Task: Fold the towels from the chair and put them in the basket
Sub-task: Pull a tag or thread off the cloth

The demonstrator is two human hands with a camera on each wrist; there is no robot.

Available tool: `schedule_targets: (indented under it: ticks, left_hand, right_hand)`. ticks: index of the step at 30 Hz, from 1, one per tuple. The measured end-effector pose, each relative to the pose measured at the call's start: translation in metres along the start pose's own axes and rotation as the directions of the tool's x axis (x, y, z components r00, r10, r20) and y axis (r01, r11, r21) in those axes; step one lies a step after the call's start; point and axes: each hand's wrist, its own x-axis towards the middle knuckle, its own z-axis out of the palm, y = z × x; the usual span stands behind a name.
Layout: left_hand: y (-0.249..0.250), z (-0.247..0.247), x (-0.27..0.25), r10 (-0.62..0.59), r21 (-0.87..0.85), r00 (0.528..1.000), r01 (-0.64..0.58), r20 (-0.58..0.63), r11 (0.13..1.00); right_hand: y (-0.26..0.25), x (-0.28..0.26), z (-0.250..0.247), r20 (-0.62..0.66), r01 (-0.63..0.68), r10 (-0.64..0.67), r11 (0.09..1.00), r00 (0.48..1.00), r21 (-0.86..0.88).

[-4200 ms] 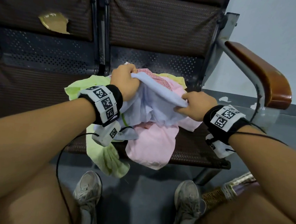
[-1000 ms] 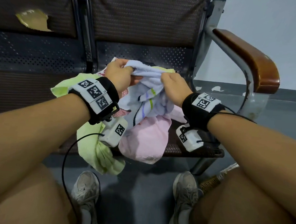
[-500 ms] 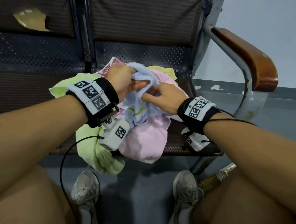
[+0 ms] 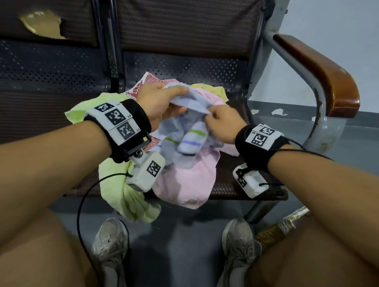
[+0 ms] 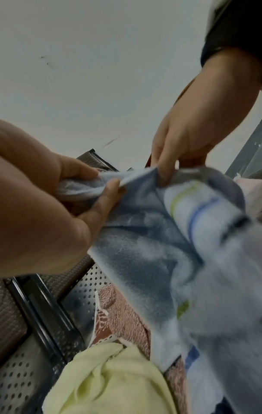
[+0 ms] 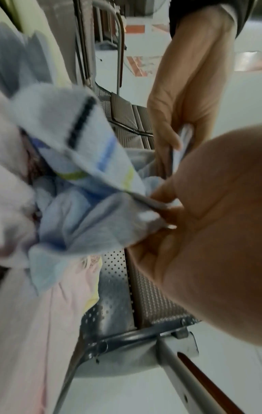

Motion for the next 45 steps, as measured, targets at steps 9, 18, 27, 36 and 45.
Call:
schedule_targets:
  ticks: [9,18,27,36,45]
  left_hand:
    - [0.0,-0.017,0.015,-0.084,0.28,0.982,0.129,-0.169,0.951]
    - [-0.006,-0.031,0.034,0.097,0.324,0.95,0.004,-0.296,0.946]
    - [0.001,-0.029,0.027,0.019,0.039,1.0,-0.018,-0.019,0.999]
    - [-0.004,-0.04,0.039,0.185,0.165,0.957,-0.15,-0.221,0.975]
    - [-0.007,-0.047,0.036,-0.037,0.23,0.959,0.105,-0.28,0.967]
  right_hand:
    - [0.024,0.004,-0.035,-0.199,0.218,-0.306,0.903,0.931,-0.37]
    - [0.033,0.001,-0.023,-0.097,-0.029,0.009,0.977,0.995,-0.209]
    - [0.048,0.0,-0.044,-0.258,0.061,-0.063,0.998,0.964,-0.015]
    - [0.063,-0.002,-0.043,0.058,0.025,-0.004,0.929,0.998,-0.37]
    - [0.057,-0.003,-0.047,-0.105,0.156,-0.175,0.973,0.979,-0.168]
